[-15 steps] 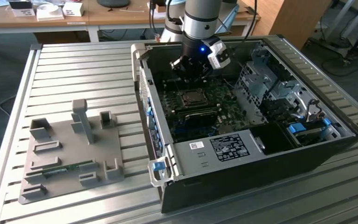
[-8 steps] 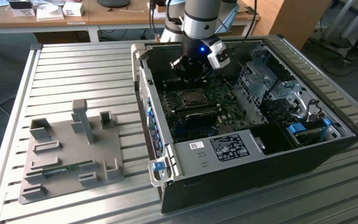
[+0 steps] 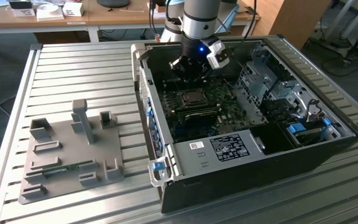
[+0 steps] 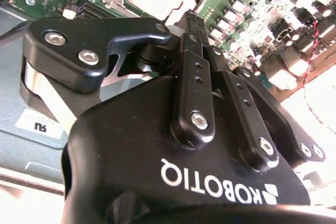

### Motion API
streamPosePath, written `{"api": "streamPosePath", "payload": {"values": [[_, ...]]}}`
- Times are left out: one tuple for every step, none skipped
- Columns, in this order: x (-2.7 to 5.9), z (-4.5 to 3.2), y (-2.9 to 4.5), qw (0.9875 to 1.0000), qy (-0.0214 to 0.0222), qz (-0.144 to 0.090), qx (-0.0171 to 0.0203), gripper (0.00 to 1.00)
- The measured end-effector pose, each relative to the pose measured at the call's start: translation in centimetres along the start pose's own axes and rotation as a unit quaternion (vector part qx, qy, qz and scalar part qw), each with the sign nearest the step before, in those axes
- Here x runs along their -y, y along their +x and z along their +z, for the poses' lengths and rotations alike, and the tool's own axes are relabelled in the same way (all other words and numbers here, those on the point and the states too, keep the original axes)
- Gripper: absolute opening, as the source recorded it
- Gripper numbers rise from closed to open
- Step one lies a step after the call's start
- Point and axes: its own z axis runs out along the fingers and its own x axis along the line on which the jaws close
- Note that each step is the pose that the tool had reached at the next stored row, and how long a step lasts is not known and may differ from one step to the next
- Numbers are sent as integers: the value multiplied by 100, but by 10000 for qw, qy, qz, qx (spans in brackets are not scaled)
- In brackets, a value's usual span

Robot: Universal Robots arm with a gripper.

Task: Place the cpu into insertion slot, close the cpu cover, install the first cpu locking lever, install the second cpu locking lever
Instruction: 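Install the first cpu locking lever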

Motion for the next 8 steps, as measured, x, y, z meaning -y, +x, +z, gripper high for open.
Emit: {"api": "streamPosePath", "payload": {"values": [[0, 0, 0, 10000, 0, 1, -4, 11], [0, -1, 1, 10000, 1, 1, -8, 11], [0, -1, 0, 10000, 1, 1, -9, 11], [0, 0, 0, 10000, 0, 1, -9, 11], [0, 0, 0, 10000, 0, 1, -10, 11], [0, 0, 0, 10000, 0, 1, -10, 11], [0, 0, 0, 10000, 0, 1, -10, 11], [0, 0, 0, 10000, 0, 1, -11, 11]]}}
